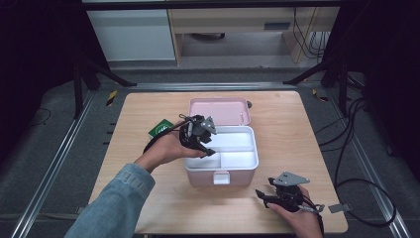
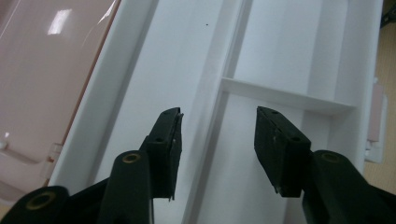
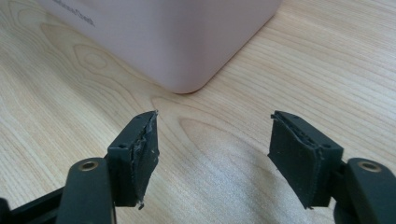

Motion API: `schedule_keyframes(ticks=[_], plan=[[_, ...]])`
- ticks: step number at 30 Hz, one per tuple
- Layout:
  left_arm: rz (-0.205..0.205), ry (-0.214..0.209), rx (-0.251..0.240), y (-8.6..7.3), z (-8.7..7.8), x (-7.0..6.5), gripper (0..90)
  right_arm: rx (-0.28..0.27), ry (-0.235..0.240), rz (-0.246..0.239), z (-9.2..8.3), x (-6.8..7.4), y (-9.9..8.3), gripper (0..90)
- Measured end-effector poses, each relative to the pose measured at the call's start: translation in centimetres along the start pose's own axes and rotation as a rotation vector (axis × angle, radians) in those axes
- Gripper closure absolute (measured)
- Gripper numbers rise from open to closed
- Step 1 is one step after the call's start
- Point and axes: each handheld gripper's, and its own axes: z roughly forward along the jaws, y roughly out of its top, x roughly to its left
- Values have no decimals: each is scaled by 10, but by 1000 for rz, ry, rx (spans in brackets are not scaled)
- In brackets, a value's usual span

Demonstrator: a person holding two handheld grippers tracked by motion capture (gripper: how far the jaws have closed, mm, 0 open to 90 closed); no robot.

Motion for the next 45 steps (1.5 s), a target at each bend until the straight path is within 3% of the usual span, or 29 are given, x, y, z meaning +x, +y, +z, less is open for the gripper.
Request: schedule_keyframes(ticks=[15,24,34,38,45], plan=[[57,-74,93,17,19,8,720,-1,18,3,0,-2,-2,377],[116,-100,158,26,27,12,784,-2,33,-4,0,-1,-1,396],[129,-118,163,27,30,14,871,-4,42,-2,0,-1,-1,406],[153,-128,155,26,30,15,881,-2,42,-2,0,0,-1,407],[158,-162,130,23,29,18,893,-2,45,0,1,0,-1,409]])
